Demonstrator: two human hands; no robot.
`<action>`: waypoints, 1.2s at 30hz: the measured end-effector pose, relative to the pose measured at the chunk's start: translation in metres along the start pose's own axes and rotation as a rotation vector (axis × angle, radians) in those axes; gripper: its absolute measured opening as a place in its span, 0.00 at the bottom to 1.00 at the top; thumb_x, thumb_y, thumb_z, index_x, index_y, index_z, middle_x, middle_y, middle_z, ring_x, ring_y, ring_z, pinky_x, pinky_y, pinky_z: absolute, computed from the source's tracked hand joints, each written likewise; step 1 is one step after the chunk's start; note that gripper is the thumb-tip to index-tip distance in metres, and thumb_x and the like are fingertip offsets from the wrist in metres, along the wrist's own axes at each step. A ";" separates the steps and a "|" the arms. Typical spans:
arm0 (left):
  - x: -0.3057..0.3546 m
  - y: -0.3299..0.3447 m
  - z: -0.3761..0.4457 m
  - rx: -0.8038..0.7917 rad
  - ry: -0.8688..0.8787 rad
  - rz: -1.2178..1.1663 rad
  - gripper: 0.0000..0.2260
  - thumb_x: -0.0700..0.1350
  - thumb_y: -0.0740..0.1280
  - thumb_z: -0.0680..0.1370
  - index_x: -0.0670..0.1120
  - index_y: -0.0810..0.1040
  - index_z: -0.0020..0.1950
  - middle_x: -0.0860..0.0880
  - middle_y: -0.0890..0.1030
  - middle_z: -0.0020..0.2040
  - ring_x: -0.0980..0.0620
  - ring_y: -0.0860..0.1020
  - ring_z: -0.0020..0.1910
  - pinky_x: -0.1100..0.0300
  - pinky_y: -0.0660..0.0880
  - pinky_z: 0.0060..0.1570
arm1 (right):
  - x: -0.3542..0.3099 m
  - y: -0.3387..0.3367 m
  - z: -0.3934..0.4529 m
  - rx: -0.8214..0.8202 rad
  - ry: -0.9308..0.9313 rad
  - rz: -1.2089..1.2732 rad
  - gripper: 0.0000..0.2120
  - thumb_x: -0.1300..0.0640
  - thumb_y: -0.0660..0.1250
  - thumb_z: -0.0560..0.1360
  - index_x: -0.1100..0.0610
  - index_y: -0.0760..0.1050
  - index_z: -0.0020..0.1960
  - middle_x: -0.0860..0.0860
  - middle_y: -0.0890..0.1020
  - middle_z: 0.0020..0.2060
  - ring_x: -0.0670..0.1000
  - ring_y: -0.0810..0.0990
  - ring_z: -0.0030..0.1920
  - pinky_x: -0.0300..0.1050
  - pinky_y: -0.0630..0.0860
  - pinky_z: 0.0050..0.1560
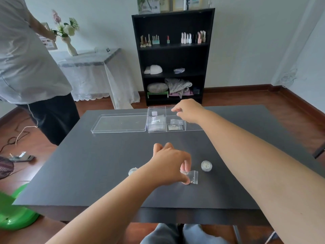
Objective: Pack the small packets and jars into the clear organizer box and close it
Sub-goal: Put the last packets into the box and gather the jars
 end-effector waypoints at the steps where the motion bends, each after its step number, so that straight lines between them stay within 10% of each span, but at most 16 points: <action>1: 0.000 0.001 0.000 -0.008 -0.001 -0.038 0.14 0.61 0.73 0.66 0.55 0.75 0.43 0.61 0.80 0.39 0.56 0.68 0.49 0.54 0.58 0.46 | 0.001 -0.003 -0.001 0.032 -0.007 0.031 0.17 0.62 0.63 0.79 0.50 0.77 0.65 0.51 0.78 0.60 0.52 0.77 0.57 0.44 0.73 0.51; 6: -0.017 -0.033 0.015 0.042 -0.067 -0.174 0.02 0.54 0.70 0.71 0.58 0.80 0.41 0.66 0.80 0.35 0.70 0.74 0.42 0.53 0.59 0.51 | 0.014 -0.016 -0.015 0.143 -0.015 0.114 0.15 0.61 0.60 0.79 0.51 0.78 0.61 0.52 0.75 0.56 0.52 0.73 0.57 0.49 0.73 0.57; 10: -0.060 -0.085 0.047 0.240 -0.195 -0.346 0.01 0.51 0.71 0.72 0.58 0.82 0.42 0.61 0.83 0.38 0.60 0.79 0.46 0.49 0.70 0.58 | 0.025 -0.013 -0.028 0.161 0.003 0.159 0.15 0.61 0.58 0.79 0.50 0.79 0.59 0.50 0.75 0.55 0.50 0.70 0.58 0.46 0.69 0.55; 15: -0.101 -0.101 0.091 0.350 -0.304 -0.553 0.02 0.48 0.72 0.74 0.55 0.85 0.45 0.54 0.85 0.42 0.60 0.76 0.30 0.66 0.72 0.29 | 0.035 -0.007 -0.038 0.146 0.021 0.185 0.14 0.58 0.58 0.78 0.47 0.78 0.58 0.47 0.78 0.46 0.46 0.75 0.44 0.39 0.69 0.41; 23: -0.126 -0.085 0.131 0.329 -0.430 -0.250 0.02 0.50 0.71 0.72 0.58 0.82 0.40 0.58 0.83 0.42 0.51 0.78 0.52 0.49 0.72 0.58 | 0.039 -0.005 -0.043 0.192 -0.002 0.327 0.16 0.58 0.62 0.78 0.44 0.70 0.62 0.45 0.79 0.38 0.43 0.77 0.37 0.36 0.71 0.33; 36: -0.116 -0.094 0.134 0.457 -0.385 0.065 0.03 0.51 0.69 0.73 0.58 0.82 0.42 0.56 0.80 0.44 0.46 0.69 0.55 0.54 0.60 0.48 | 0.041 -0.003 -0.047 0.241 -0.006 0.352 0.13 0.60 0.61 0.78 0.48 0.73 0.60 0.47 0.80 0.38 0.49 0.79 0.39 0.40 0.75 0.35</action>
Point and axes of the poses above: each hand's wrist, its own z-axis towards the middle knuckle, its own y-axis out of the palm, x = y × z, the point moved 10 cm from there along z, towards the middle knuckle
